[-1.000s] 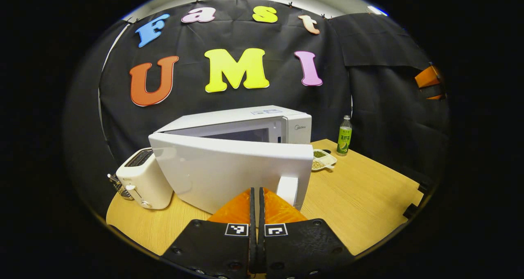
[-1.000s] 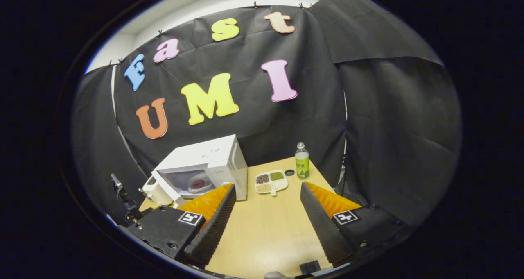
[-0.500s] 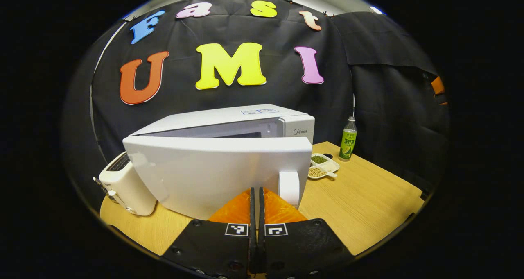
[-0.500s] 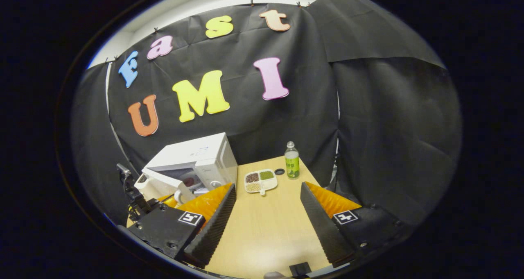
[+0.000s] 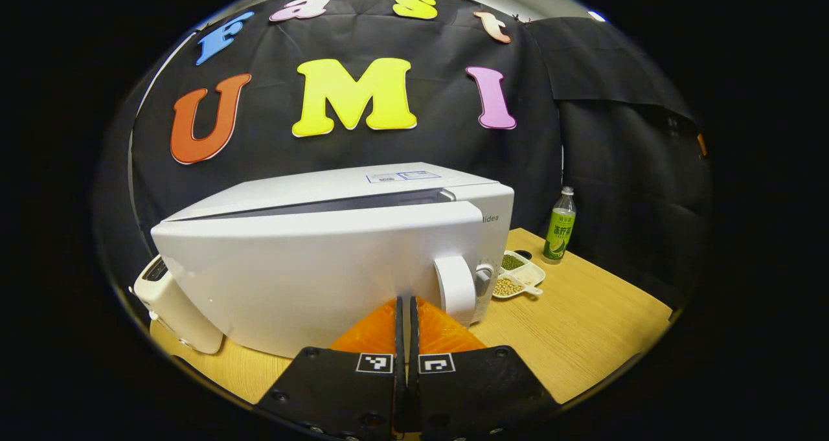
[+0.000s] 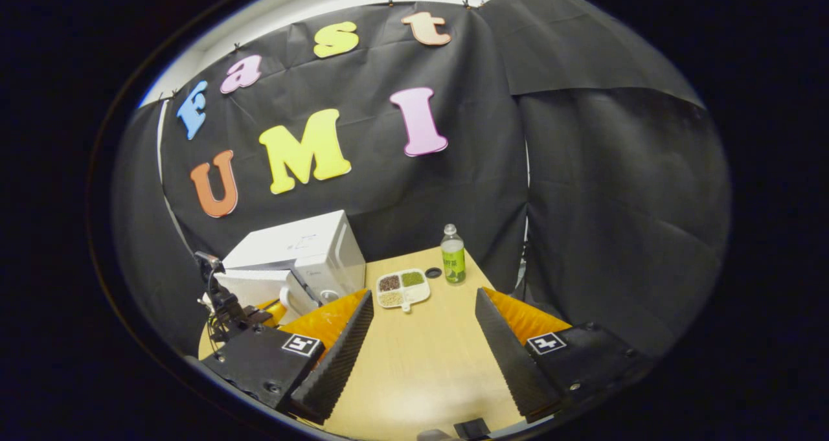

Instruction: Open the microwave oven with the left hand, put the food in, and close the microwave oven.

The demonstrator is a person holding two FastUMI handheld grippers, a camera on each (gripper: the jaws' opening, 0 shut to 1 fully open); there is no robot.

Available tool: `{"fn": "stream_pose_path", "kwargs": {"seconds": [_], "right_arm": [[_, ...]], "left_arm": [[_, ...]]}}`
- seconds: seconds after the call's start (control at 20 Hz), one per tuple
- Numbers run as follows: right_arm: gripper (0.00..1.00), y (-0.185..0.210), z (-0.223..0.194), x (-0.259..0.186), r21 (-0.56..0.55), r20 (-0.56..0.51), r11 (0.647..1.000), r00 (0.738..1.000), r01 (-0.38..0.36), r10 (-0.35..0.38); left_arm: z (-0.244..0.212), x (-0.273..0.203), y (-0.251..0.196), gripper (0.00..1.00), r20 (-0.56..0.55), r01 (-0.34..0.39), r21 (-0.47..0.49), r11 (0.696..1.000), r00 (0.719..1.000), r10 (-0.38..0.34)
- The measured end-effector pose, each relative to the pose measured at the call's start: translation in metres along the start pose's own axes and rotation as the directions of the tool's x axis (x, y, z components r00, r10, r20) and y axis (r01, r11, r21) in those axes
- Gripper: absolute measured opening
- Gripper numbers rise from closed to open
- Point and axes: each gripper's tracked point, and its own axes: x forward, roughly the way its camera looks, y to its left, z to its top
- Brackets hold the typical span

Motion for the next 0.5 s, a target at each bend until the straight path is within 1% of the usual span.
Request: {"fn": "stream_pose_path", "kwargs": {"seconds": [0.05, 0.1, 0.2, 0.35, 0.4, 0.45, 0.5], "right_arm": [[1.00, -0.001, 0.000, 0.002, 0.000, -0.003, 1.000, 1.000, 0.004, -0.004], [1.00, -0.002, 0.000, 0.004, -0.001, -0.009, 1.000, 1.000, 0.007, -0.007], [1.00, -0.003, -0.001, 0.010, 0.002, -0.020, 1.000, 1.000, 0.014, -0.014], [1.00, -0.002, 0.000, 0.014, 0.006, -0.021, 1.000, 1.000, 0.016, -0.016], [1.00, -0.001, 0.001, 0.014, 0.008, -0.020, 1.000, 1.000, 0.015, -0.015], [1.00, 0.000, 0.001, 0.013, 0.009, -0.020, 1.000, 1.000, 0.015, -0.015], [1.00, 0.000, 0.001, 0.013, 0.012, -0.020, 1.000, 1.000, 0.015, -0.014]], "left_arm": [[0.000, 0.006, 0.001, 0.10, -0.004, -0.001, 0.000, 1.000, 1.000, 0.001], [0.000, 0.013, 0.002, 0.00, -0.007, -0.002, 0.000, 1.000, 1.000, 0.002], [0.003, 0.022, 0.004, 0.00, -0.011, -0.013, -0.004, 1.000, 1.000, 0.013], [0.002, 0.026, 0.004, 0.00, -0.006, 0.001, -0.017, 1.000, 1.000, -0.001], [0.001, 0.026, 0.005, 0.11, -0.007, 0.000, -0.012, 1.000, 1.000, 0.000], [0.002, 0.027, 0.004, 0.00, -0.007, -0.003, -0.010, 1.000, 1.000, 0.003], [0.003, 0.027, 0.005, 0.10, -0.006, -0.006, -0.008, 1.000, 1.000, 0.006]]}}
